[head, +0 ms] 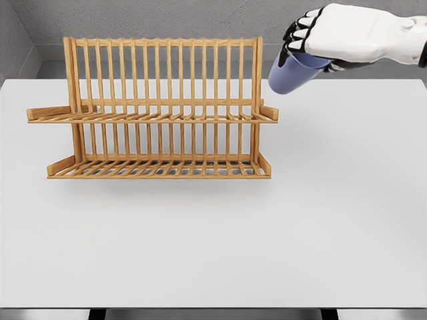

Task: Right arm put cup on second shelf

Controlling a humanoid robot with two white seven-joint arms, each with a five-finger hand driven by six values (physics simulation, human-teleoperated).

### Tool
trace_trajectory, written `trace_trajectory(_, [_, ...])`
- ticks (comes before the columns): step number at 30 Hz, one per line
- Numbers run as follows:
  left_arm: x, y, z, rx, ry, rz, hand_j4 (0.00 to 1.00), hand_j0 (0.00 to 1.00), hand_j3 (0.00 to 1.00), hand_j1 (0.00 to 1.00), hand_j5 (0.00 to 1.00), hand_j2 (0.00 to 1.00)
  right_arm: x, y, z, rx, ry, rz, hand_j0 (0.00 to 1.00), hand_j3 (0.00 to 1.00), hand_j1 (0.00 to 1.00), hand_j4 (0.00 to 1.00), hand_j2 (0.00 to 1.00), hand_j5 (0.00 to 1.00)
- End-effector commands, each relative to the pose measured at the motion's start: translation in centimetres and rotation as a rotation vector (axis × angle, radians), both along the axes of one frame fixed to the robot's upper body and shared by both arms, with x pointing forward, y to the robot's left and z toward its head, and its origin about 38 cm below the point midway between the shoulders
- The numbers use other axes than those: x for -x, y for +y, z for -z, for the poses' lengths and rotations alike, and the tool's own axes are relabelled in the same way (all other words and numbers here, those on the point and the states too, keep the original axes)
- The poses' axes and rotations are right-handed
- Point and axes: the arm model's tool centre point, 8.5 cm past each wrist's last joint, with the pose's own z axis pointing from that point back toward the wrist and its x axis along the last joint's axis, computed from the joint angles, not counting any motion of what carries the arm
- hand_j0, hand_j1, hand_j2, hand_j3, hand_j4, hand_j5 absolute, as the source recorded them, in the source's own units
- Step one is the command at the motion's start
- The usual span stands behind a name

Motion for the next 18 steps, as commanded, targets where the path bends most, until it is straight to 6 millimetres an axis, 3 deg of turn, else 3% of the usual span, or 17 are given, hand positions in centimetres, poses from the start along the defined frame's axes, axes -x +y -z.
trace_trajectory(1, [0.0, 0.0, 0.0, 0.0, 0.0, 0.0, 1.0, 1.0, 1.0, 1.0, 1.0, 1.0, 0.6, 0.8, -0.3, -0.001, -0.013, -0.028, 0.65, 0.65, 0.65, 0.65, 0.65, 0.65])
trace_trajectory(5, [0.0, 0.0, 0.0, 0.0, 0.0, 0.0, 1.0, 1.0, 1.0, 1.0, 1.0, 1.0, 2.2, 2.5, -0.6, 0.016, -0.041, -0.093, 0.65, 0.65, 0.65, 0.65, 0.65, 0.65])
trace_trajectory(10, [0.0, 0.0, 0.0, 0.0, -0.001, 0.0, 1.0, 1.0, 1.0, 1.0, 1.0, 1.0, 2.2, 2.7, 0.5, 0.017, -0.017, -0.098, 0.65, 0.65, 0.65, 0.65, 0.65, 0.65])
trace_trajectory(18, [0.0, 0.0, 0.0, 0.0, 0.0, 0.0, 1.0, 1.0, 1.0, 1.0, 1.0, 1.0, 3.1, 3.7, 0.1, 0.023, -0.04, -0.135, 0.65, 0.65, 0.65, 0.65, 0.65, 0.65])
